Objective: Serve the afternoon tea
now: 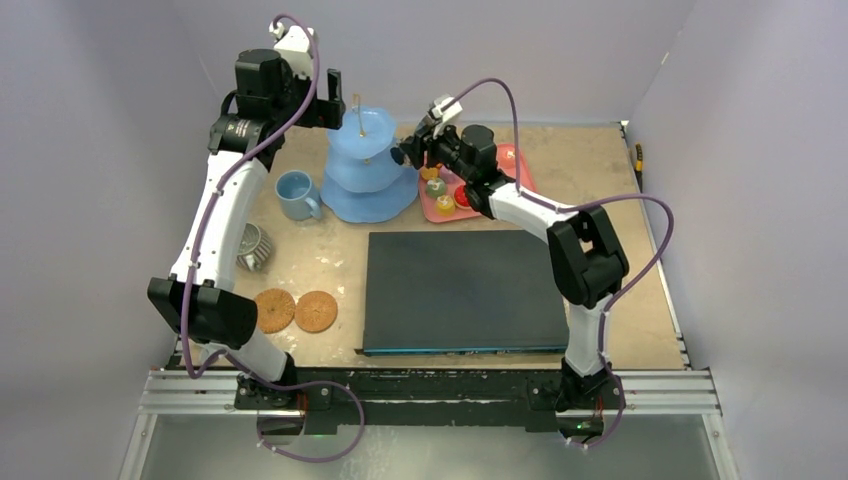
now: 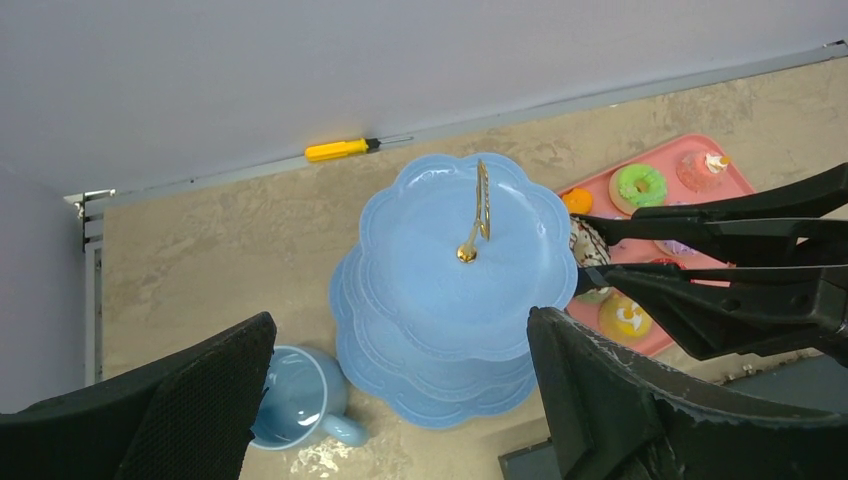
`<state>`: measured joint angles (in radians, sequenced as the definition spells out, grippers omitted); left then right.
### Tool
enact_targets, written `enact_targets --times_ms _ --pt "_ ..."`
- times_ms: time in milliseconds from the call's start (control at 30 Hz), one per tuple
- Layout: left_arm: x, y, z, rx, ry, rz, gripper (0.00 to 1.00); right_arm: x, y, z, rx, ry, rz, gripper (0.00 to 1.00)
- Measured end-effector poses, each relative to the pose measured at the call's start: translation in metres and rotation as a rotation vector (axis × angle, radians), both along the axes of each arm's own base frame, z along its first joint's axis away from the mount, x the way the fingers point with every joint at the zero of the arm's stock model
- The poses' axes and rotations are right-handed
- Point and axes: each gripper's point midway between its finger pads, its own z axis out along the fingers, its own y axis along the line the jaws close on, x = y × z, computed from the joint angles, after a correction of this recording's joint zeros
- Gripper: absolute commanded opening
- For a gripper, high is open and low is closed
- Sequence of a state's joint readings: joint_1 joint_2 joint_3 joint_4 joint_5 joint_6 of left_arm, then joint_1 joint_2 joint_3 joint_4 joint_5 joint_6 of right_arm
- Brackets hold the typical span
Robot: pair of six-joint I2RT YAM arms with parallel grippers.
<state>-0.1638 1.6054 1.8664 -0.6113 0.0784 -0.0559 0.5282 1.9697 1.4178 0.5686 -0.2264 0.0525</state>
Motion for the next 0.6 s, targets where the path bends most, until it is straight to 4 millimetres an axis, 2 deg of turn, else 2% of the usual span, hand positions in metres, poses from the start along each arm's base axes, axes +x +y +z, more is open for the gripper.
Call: enact_targets --times_ms 333,433,600 --pt "0.001 0.000 -0.001 0.001 0.003 0.000 0.96 0.003 0.010 0.019 0.061 -0.046 0.034 0.58" --pt "0.001 0.000 -0.001 0.001 0.004 0.000 0.96 0.004 0.014 0.013 0.075 -0.035 0.049 0.60" --pt "0.001 0.000 -0.001 0.001 0.004 0.000 0.96 0.006 0.020 -0.009 0.084 0.012 0.062 0.64"
